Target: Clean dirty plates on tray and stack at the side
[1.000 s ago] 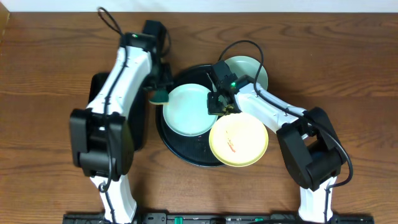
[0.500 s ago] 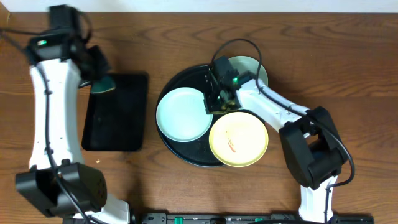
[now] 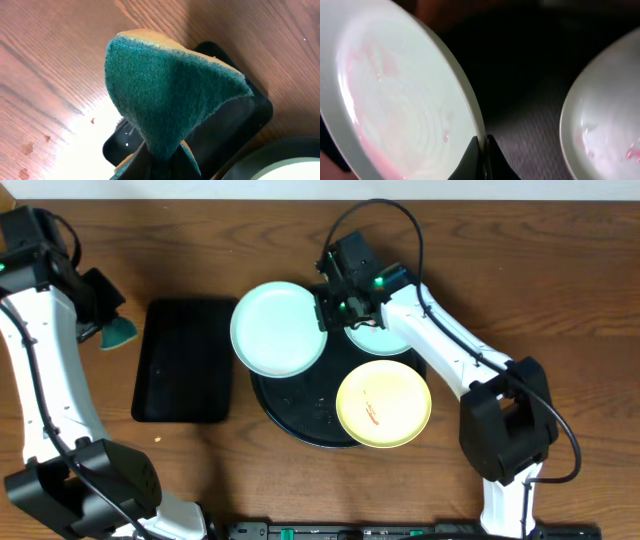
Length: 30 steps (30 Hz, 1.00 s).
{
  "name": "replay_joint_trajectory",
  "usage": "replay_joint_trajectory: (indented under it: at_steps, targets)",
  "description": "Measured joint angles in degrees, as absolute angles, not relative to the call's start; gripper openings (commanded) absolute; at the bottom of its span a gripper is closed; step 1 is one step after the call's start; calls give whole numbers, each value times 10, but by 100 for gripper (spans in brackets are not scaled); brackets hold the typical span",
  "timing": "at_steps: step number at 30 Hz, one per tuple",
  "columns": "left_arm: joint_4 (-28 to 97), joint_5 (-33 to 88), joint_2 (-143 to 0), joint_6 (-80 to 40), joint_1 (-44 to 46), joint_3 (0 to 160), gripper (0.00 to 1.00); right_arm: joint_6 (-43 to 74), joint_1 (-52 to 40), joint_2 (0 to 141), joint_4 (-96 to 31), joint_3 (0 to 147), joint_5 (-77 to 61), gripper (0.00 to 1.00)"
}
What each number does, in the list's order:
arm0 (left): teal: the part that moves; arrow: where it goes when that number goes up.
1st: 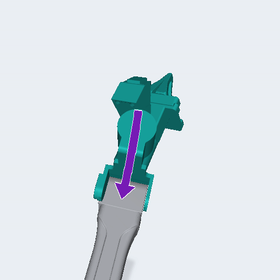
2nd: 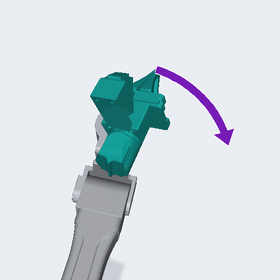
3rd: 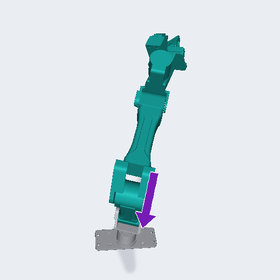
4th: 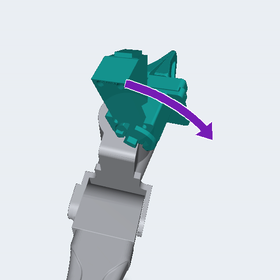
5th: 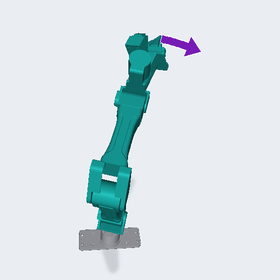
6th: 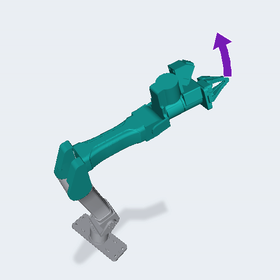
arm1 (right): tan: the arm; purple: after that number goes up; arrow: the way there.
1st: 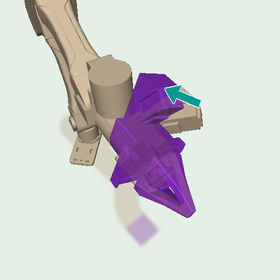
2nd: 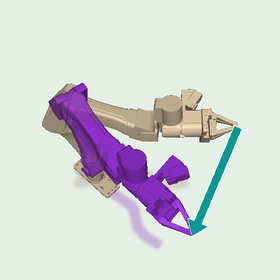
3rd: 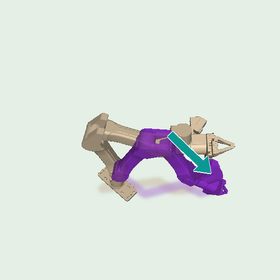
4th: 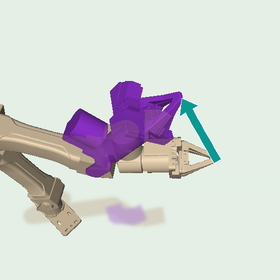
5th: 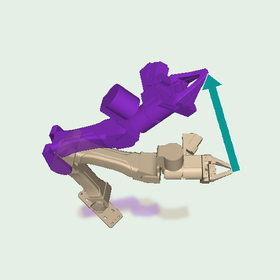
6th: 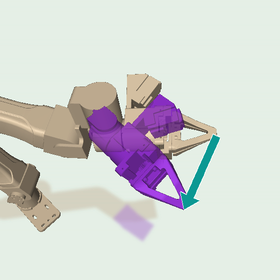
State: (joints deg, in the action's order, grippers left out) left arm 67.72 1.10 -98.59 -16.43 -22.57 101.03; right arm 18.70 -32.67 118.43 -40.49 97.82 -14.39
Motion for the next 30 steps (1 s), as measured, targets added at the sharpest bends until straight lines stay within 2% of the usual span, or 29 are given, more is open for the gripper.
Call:
replay_joint_trajectory:
  at_steps: [14,23,30]
  targets:
    - [687,11,-986,-163,-232,1010,8,171,-466,1184,-241,986,71,1]
    - [690,11,-986,-163,-232,1010,7,138,-521,1188,-130,987,141,1]
    - [690,11,-986,-163,-232,1010,7,56,-536,1224,-52,990,171,1]
